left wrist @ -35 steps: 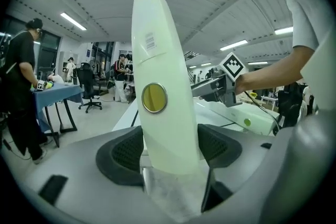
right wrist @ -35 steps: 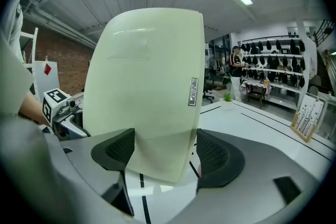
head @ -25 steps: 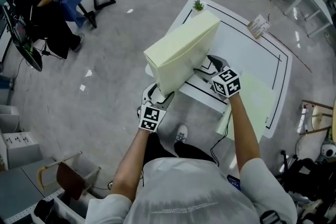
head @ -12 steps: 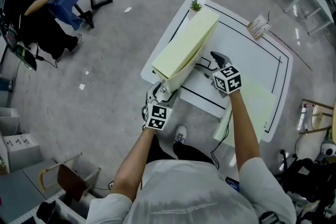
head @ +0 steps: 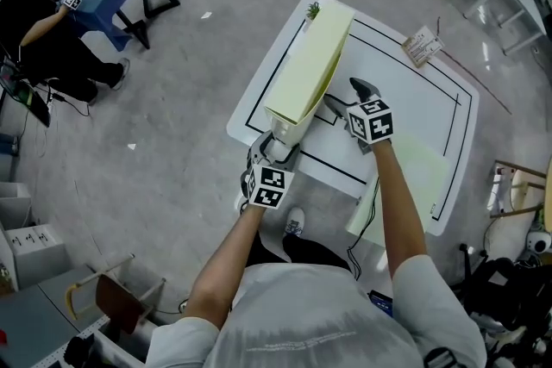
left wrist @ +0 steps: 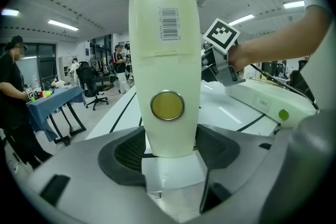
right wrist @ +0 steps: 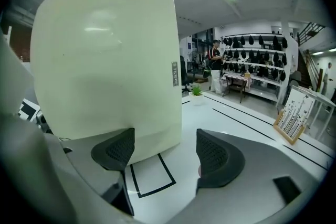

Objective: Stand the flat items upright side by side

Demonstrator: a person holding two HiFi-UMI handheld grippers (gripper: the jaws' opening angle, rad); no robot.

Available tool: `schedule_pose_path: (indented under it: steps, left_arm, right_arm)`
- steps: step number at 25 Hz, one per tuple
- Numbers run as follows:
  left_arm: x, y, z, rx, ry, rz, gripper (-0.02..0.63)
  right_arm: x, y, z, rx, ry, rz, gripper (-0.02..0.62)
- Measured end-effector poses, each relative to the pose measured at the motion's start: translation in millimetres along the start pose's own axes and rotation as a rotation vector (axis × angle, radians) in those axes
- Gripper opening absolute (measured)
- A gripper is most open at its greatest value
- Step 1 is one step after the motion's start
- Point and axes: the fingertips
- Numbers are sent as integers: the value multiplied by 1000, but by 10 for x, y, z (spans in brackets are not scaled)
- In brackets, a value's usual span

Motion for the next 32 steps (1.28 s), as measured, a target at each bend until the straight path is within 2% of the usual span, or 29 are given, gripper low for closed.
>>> schedule_pose_path:
  steps: [5,10,15,18,21,24,26,32]
  left_arm:
    - [14,14,-52,31,-31,34,307]
    - [243,-76,-38,73,-77,61,308]
    - [456,42,-108,41,-186,80,308]
    - [593,41,-129,39,-234,90,308]
    - [686,-58,-173,24,-299,139,308]
    - [736,-235,-365,27,-403,222,308]
    - [778,-289,-601,59,-501,271,308]
    - [891,-236,-1537,324,-786,387,309]
  right_arm:
    - [71,-36,-32,2,-39,33,388]
    - [376,-59,217,89,-55,88,388]
    - [1243,-18,230,16,-239,67,388]
    - [1732,-102,339,-39,-336,67,388]
    - [2189,-257,501,-101,-436,74,388]
    - [2644,-530,679,-195,-508,86,388]
    - [2923,-765,799,-255,-538,100,388]
    - [3663,-1549,1062,-414,-581,122,388]
Point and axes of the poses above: the fingertips, and each gripper's own axes: x backward along the fingers, z to its left, y out of its top, and after that the axes turned 12 degrees about x, right-handed
